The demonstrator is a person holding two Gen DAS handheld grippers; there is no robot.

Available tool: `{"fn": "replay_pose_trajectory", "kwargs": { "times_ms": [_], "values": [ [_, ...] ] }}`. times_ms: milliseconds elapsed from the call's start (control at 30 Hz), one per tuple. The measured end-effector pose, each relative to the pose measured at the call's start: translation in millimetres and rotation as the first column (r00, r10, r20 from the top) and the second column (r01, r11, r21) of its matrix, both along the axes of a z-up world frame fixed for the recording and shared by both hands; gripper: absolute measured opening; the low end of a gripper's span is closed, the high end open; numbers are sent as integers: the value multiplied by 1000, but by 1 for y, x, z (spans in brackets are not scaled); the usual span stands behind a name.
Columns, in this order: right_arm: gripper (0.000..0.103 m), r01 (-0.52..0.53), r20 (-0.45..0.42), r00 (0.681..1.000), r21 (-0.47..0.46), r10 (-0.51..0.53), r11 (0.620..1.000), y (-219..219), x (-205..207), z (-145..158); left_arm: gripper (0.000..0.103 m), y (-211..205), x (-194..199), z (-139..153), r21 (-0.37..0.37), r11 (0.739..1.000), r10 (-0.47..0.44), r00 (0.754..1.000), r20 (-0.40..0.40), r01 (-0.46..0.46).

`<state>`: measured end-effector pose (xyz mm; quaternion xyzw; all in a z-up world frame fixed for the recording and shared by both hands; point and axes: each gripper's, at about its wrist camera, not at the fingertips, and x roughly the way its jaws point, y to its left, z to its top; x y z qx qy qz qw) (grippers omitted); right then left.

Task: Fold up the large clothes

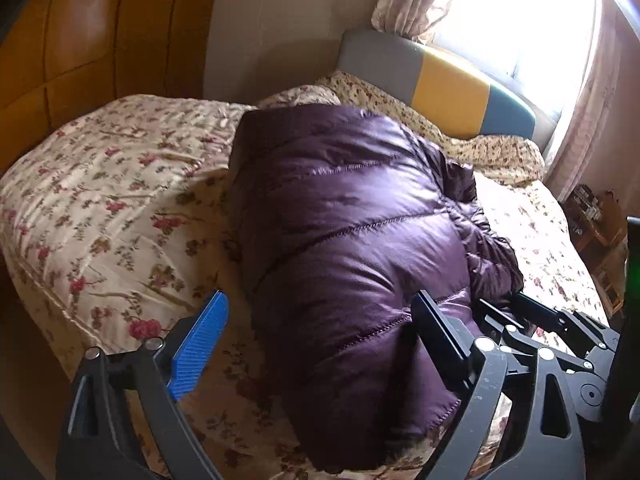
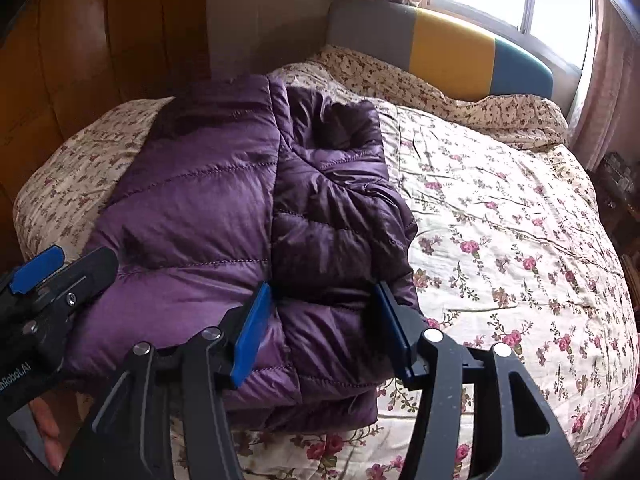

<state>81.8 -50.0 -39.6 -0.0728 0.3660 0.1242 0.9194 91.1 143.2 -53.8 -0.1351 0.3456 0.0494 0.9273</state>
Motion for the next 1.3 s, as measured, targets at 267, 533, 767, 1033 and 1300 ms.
{"fn": "replay_pose_trajectory", "kwargs": {
  "times_ms": [267, 533, 767, 1033, 1300],
  "values": [
    [67, 3, 41, 999, 5, -3, 1000, -1, -18, 19, 99, 1, -21, 21, 32, 997, 69, 997, 22, -70],
    [72, -4, 83, 997, 6, 3, 1000, -1, -34, 33, 99, 0, -39, 31, 51, 993, 100, 994, 46, -102],
    [76, -1, 80, 997, 15, 0, 1000, -5, -36, 30, 99, -3, -41, 32, 80, 991, 104, 993, 52, -108],
    [83, -4, 87, 996, 27, 2, 1000, -11, -40, 35, 99, -9, -44, 38, 112, 986, 116, 992, 51, -121],
    [89, -8, 91, 996, 26, 5, 1000, -12, -43, 36, 99, -1, -46, 37, 89, 979, 180, 983, 25, -181]
  ]
}}
